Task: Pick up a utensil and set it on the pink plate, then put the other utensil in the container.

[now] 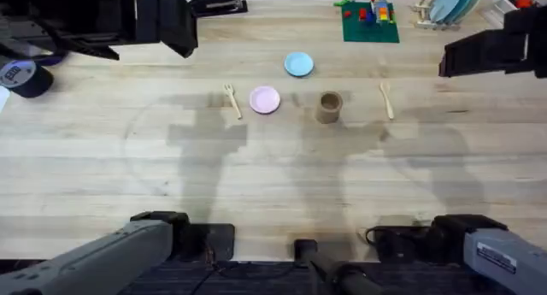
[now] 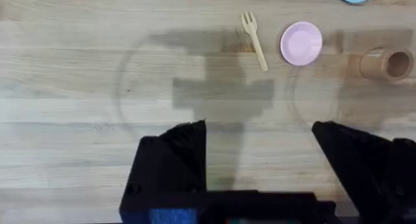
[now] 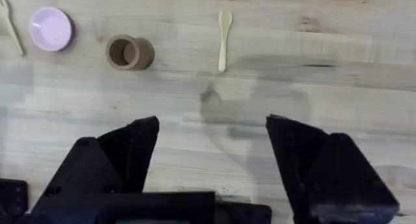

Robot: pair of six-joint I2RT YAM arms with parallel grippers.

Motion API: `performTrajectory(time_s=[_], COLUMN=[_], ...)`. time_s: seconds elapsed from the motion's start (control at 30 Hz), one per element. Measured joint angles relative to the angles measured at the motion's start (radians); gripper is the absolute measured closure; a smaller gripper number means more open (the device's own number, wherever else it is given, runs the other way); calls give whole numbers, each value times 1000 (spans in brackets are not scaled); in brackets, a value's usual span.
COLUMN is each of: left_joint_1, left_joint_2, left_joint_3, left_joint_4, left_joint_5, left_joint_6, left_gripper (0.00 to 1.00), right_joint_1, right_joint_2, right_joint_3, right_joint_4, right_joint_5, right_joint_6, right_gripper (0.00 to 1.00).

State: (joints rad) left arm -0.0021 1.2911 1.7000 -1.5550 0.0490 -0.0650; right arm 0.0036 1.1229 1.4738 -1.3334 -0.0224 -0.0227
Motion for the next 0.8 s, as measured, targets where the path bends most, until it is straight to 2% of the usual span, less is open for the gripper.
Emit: performTrajectory(time_s=[0.13,0.2,0.27,0.4,0.5,0.67,0.8], left_joint_1=[0,0,0,0,0,-5,-34], left_joint_2=[0,0,0,13,45,122,180], left_joint_3=[0,0,0,3,3,3,3], left_joint_4=[10,11,9,-22,-30,-29,-8], left_joint_5=[0,-1,-11,-43,-52,-55,-58], left_joint_6=[-8,-41,-106,-279,-354,-406,-421], left_gripper=[8,6,5,5,5,6,7], right_joint_1=[0,0,0,0,0,0,0], right_joint_2=[0,0,0,0,0,0,0], right_joint_3=[0,0,1,1,1,1,1], right_joint_4=[0,0,0,0,0,0,0], right_joint_5=[0,0,0,0,0,0,0], right_joint_6=[0,0,0,0,0,0,0], right_gripper=[8,8,8,7,7,7,6])
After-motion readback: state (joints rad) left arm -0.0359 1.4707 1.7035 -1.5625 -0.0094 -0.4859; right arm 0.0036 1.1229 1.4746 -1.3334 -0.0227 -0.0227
